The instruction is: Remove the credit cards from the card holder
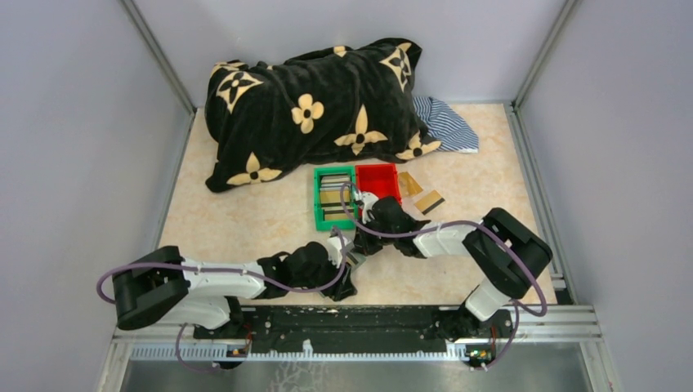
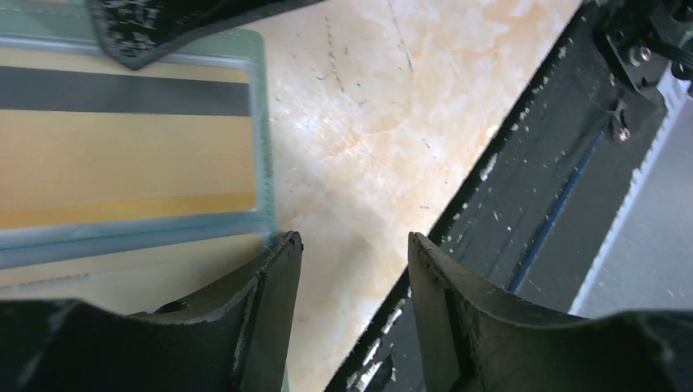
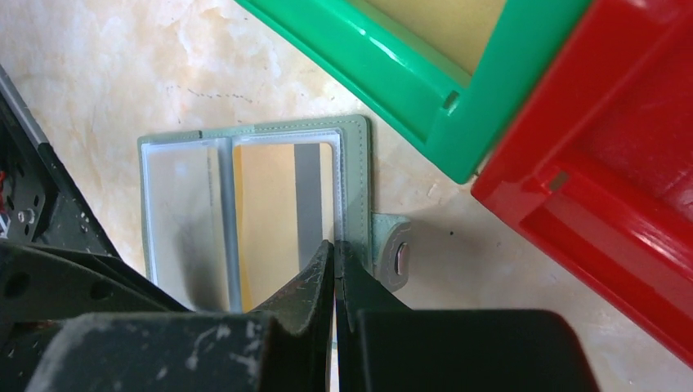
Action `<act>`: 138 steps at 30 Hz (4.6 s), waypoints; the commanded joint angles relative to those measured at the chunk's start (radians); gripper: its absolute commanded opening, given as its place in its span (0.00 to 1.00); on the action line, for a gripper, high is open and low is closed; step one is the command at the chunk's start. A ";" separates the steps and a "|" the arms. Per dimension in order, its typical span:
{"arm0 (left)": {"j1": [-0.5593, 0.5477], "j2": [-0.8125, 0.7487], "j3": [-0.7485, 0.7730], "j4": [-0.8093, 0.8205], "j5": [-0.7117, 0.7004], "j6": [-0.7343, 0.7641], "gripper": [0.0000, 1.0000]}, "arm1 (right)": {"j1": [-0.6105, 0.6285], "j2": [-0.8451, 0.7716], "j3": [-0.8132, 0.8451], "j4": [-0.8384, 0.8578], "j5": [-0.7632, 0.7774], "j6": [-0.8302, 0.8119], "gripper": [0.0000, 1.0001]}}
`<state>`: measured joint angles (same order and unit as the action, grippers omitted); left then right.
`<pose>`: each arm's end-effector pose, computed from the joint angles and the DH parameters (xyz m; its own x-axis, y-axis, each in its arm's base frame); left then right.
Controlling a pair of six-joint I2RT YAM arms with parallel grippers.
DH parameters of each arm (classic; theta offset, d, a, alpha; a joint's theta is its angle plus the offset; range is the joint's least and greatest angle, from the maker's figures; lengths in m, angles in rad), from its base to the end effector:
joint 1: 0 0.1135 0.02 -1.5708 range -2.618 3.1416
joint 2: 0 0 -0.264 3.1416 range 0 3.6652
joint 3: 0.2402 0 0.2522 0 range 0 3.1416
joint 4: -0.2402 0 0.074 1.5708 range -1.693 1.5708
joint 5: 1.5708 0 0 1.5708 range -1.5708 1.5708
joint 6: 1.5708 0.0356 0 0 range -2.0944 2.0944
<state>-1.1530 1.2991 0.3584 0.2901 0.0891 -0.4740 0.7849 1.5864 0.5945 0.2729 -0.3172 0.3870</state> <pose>0.0900 -0.2106 0.1390 -0.6473 0.3376 -0.6834 0.7234 0.5547 -0.4112 0.1970 0.2125 0.1342 -0.7476 -0.2400 -0.6193 -0.5997 0.6445 0.4742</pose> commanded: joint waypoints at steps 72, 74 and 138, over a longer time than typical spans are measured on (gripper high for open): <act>0.344 0.103 -0.129 0.572 0.294 -0.432 0.45 | -0.013 -0.106 -0.142 -0.158 0.067 -0.008 0.00; 0.350 0.105 -0.140 0.588 0.285 -0.440 0.45 | -0.013 -0.107 -0.142 -0.161 0.067 -0.010 0.00; 0.348 -0.260 -0.011 -0.236 -0.149 -0.331 0.54 | 0.123 -0.106 0.281 -0.556 0.283 -0.094 0.81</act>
<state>-0.8066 1.0664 0.3874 0.0517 -0.0521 -0.7963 0.8993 1.3827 0.7872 -0.2234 -0.0887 0.3290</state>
